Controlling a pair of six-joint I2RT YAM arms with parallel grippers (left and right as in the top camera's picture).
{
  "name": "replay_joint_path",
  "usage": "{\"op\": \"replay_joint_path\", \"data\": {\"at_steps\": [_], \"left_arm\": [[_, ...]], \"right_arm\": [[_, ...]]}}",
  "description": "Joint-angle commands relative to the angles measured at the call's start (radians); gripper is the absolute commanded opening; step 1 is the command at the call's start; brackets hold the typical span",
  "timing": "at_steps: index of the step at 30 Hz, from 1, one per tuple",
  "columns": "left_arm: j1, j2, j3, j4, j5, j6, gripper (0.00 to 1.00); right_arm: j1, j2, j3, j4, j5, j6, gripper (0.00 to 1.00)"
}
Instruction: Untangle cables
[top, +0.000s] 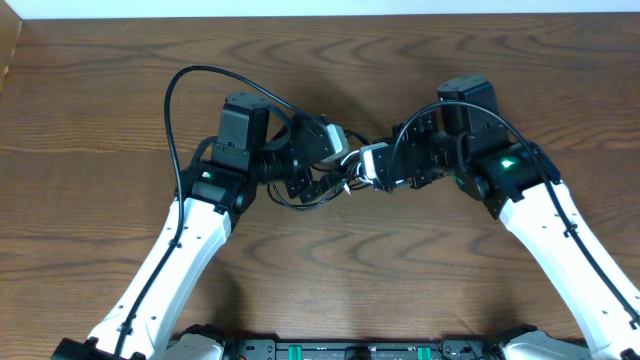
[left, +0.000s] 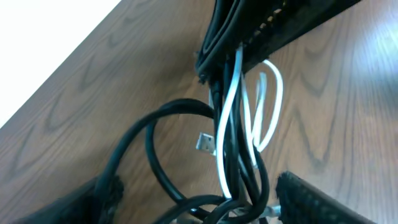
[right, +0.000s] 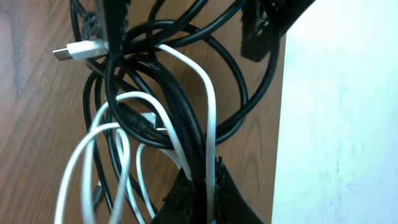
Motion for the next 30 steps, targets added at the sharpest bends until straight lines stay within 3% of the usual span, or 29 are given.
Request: {"op": "replay_joint_path", "data": {"at_steps": [1,3,4,14,23,30], "left_arm": [[-0.002,0.001,0.021,-0.005,0.043,0.002,0.36],[-0.002,0.001,0.021,-0.005,0.043,0.002,0.14],[-0.002,0.001,0.021,-0.005,0.043,0.002,0.08],[-0.002,0.001,0.021,-0.005,0.043,0.002,0.08],[-0.002,0.001,0.021,0.004,-0.035,-0.010,0.08],[-0.002,0.000,0.021,0.023,-0.121,-0.017,0.08]], "right_arm": [[0.007,-0.010,0.019,0.013,-0.023,0.011,0.01],[0.004,-0.010,0.019,0.010,-0.008,0.015,0.01],[0.003,-0.010,0.019,0.008,0.007,0.016,0.01],[-0.010,-0.010,0.019,-0.015,0.039,0.064,0.01],[-0.037,-0.008,0.015,-0.315,0.084,0.064,0.01],[-0.084,-0.008,0.014,-0.362,0.117,0.156,0.01]]}}
